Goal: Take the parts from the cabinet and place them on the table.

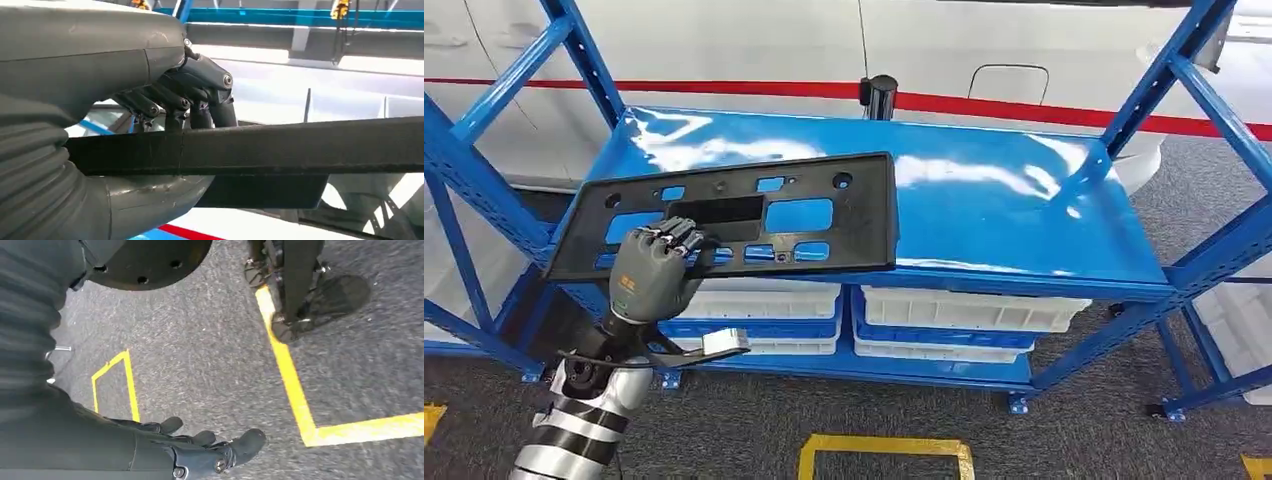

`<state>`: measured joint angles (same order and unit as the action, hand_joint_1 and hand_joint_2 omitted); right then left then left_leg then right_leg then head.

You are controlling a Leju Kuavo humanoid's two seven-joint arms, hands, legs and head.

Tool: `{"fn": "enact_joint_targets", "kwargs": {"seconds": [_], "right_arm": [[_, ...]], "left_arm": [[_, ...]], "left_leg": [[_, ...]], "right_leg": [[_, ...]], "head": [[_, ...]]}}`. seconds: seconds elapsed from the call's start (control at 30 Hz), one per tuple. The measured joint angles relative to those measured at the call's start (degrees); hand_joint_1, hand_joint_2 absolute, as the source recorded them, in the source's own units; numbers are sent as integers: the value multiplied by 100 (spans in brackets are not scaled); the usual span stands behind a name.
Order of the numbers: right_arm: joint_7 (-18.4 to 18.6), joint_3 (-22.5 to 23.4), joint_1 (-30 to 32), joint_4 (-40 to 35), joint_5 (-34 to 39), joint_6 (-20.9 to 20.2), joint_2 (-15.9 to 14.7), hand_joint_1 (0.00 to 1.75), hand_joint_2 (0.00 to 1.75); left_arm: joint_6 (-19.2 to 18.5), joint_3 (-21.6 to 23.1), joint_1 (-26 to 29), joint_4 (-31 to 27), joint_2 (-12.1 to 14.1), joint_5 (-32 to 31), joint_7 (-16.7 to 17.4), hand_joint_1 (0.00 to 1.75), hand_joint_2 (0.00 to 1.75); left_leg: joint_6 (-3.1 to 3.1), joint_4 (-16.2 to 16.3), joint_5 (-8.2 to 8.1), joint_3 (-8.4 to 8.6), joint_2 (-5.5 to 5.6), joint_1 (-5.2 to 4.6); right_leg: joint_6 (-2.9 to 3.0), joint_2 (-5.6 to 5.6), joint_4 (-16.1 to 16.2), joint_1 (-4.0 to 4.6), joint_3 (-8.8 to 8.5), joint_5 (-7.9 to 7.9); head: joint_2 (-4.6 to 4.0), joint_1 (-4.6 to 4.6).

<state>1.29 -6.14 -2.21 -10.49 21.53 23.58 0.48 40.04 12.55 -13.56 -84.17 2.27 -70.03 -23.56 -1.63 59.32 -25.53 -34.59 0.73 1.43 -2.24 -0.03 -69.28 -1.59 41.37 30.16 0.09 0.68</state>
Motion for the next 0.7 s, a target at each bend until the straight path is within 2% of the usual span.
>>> {"fn": "enact_joint_targets", "kwargs": {"seconds": [0.03, 0.07, 0.1, 0.13, 0.17, 0.2, 0.23, 0.27, 0.33, 0.37, 0.4, 0.43, 0.47, 0.5, 0.53, 0.57, 0.6, 0.63, 0.7], "right_arm": [[-11, 0, -2, 2, 0, 0, -2, 0, 175], [-15, 0, -7, 2, 0, 0, -4, 0, 175], [-20, 0, -8, 2, 0, 0, -9, 0, 175], [-24, 2, -7, 2, 2, 0, -9, 0, 175], [-31, 2, -10, 0, 2, 0, -13, 0, 175], [-37, 2, -19, 0, 2, 0, -18, 0, 175], [-48, 2, -40, 0, 2, -2, -28, 0, 175], [-57, 2, -40, 0, 2, -2, -35, 0, 175], [-66, 7, -47, 0, 7, -2, -42, 0, 175], [-68, 9, -58, 0, 9, -2, -44, 0, 175], [-68, 11, -52, 0, 11, -2, -37, 0, 175], [-68, 13, -55, 0, 11, -2, -35, 0, 175], [-68, 18, -50, 2, 15, -2, -44, 0, 175], [-68, 26, -43, 2, 17, -2, -44, 0, 175], [-68, 37, -45, 2, 17, -2, -44, 0, 175], [-68, 44, -44, 2, 15, -2, -44, 0, 175], [-68, 44, -42, 0, 17, -2, -42, 0, 175], [-68, 46, -37, 2, 17, -2, -39, 0, 175], [-68, 46, -29, 0, 15, -2, -29, 0, 175]], "left_arm": [[0, 0, 0, 2, 0, 9, 2, 175, 175], [0, 0, 0, 9, 0, 20, 2, 175, 175], [0, 0, 0, 11, 0, 26, 2, 175, 175], [0, 0, 0, 11, 0, 35, 2, 175, 175], [0, 0, -3, 11, 0, 37, 2, 175, 175], [0, 0, -8, 11, 0, 42, 2, 175, 175], [0, 0, -14, 11, 0, 44, 2, 175, 175], [0, 0, -29, 13, 0, 55, 2, 175, 175], [0, 7, -60, 15, -4, 90, 0, 175, 175], [0, 7, -80, 15, -4, 98, 0, 175, 175], [0, 7, -95, 20, 0, 98, -13, 175, 175], [0, 7, -117, 33, 0, 103, -20, 175, 175], [0, 9, -139, 48, 0, 103, -22, 175, 175], [0, 13, -142, 66, 0, 107, -22, 175, 175], [0, 15, -144, 81, 0, 111, -30, 175, 175], [0, 15, -143, 105, 0, 111, -39, 175, 175], [0, 17, -144, 123, 0, 111, -41, 175, 175], [0, 20, -148, 134, 0, 111, -46, 175, 175], [0, 24, -171, 140, 0, 111, -46, 175, 175]], "left_leg": [[-11, 2, 57, -81, -7, -22], [-10, 5, 112, -153, -13, -37], [-7, 5, 161, -216, -14, -46], [3, 6, 210, -275, -13, -55], [16, 6, 255, -324, -13, -57], [35, 6, 300, -361, -12, -59], [64, 14, 337, -386, -12, -65], [111, -18, 392, -378, -30, -73], [195, -50, 461, -371, -38, -52], [246, -91, 511, -367, -35, -48], [267, -43, 487, -417, -39, -30], [274, 80, 251, -482, -43, -43], [285, 428, -131, -583, -48, -33], [307, 825, -420, -688, -48, -27], [334, 1316, -664, -815, -48, -23], [354, 1633, -736, -866, -49, -21], [361, 1674, -679, -793, -50, -17], [371, 1448, -530, -590, -54, -6], [383, 486, -230, 109, -61, 24]], "right_leg": [[-2, 0, -455, 1, 139, 187], [-42, -1, -681, 2, 165, 229], [-85, 0, -625, 7, 54, 170], [-129, -1, -318, 17, -191, 36], [-146, 0, 152, 31, -528, -100], [-119, 0, 686, 52, -910, -168], [-25, 0, 1178, 86, -1243, -41], [-29, 5, 1152, 115, -1252, -126], [34, 8, 1186, 152, -1152, -141], [88, 5, 1216, 152, -1137, -188], [147, -5, 1287, 16, -1139, -283], [181, -4, 1295, 40, -1140, -331], [241, -22, 1287, 37, -1081, -387], [250, -26, 1286, 41, -1032, -428], [253, -28, 1281, 49, -969, -475], [243, -27, 1274, 49, -911, -514], [229, -27, 1269, 48, -861, -549], [203, -27, 1257, 40, -817, -580], [169, -24, 1218, 20, -766, -610]], "head": [[2, 4], [0, 2], [0, 4], [0, 2], [0, 4], [0, 0], [0, 6], [0, 28], [0, 0], [0, -2], [0, -2], [0, 22], [0, 28], [0, 33], [0, 30], [0, 30], [0, 33], [0, 33], [0, 33]]}}
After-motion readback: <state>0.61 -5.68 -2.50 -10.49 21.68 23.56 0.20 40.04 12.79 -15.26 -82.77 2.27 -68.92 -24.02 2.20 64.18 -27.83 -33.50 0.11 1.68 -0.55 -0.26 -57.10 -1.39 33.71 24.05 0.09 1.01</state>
